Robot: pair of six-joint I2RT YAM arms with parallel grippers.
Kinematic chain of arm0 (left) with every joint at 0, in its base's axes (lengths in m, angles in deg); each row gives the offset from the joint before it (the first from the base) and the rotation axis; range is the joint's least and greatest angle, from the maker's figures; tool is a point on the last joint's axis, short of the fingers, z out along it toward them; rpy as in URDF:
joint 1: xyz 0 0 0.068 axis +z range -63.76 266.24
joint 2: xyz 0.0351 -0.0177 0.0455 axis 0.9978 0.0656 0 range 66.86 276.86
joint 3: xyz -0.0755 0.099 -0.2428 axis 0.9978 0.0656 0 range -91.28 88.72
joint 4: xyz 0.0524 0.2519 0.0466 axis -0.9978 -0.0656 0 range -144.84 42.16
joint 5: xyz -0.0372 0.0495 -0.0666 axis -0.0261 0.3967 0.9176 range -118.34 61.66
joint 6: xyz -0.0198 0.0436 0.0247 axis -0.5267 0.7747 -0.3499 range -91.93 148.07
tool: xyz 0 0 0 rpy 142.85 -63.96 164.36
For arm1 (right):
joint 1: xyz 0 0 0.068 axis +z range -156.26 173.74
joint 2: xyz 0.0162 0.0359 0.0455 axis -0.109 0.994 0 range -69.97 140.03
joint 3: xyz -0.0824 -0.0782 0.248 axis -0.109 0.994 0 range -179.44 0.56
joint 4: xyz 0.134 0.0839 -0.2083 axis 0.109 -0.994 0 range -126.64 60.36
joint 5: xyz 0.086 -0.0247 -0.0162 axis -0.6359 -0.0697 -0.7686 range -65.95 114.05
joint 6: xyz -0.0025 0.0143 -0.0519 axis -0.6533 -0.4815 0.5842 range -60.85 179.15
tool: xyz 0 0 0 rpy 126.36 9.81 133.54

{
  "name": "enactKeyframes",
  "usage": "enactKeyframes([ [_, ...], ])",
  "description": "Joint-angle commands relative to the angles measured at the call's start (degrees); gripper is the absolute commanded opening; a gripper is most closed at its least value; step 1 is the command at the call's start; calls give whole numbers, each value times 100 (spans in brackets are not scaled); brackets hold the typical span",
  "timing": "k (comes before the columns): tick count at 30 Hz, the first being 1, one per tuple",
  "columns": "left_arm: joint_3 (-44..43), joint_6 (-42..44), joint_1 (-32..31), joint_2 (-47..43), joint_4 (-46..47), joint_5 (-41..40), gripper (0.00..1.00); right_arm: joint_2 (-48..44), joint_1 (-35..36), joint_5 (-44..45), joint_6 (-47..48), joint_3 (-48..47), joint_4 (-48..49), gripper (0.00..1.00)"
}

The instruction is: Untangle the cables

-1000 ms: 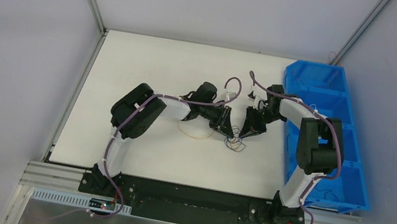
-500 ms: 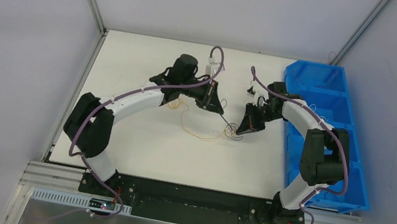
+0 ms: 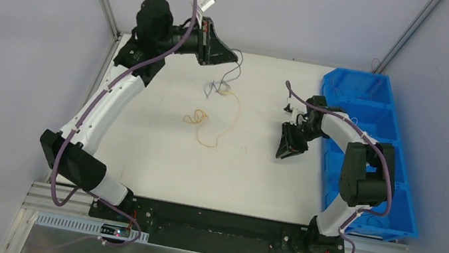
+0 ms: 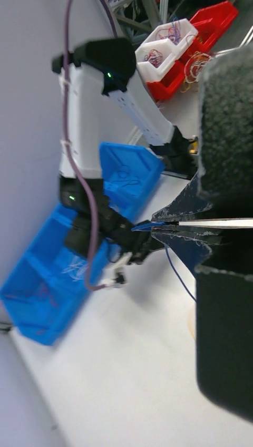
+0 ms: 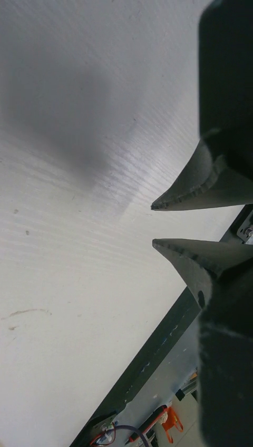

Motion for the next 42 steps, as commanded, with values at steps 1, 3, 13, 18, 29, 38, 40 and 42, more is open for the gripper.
enactKeyframes([
  [1, -866, -457, 110, -188, 400, 276, 0, 41, 4, 192, 249, 12, -295, 29],
  [3, -1165, -530, 138, -130, 410, 303, 0, 33, -1, 110, 294, -70, -393, 29],
  [13, -1474, -835, 112, 67, 691, 449, 0, -2295, -134, -1541, -338, -299, 1429, 84],
  [18, -1520, -1358, -157, 273, 1155, 629, 0, -3289, 331, -1699, -1302, 386, 3292, 95],
  [29, -1917, -1499, -566, 491, 1304, 810, 0, -3092, 1737, -25, -1352, 461, 5493, 100],
  [38, -2681, -1359, -901, 632, 1159, 714, 0, -2207, 2116, 150, -1102, 650, 5996, 29],
  [40, -2921, -1272, -828, 655, 1104, 584, 0, -2085, 2119, 261, -940, 878, 6001, 15],
  [42, -3199, -1193, -708, 712, 1047, 386, 0, -2010, 2105, 265, -705, 1125, 5965, 8],
])
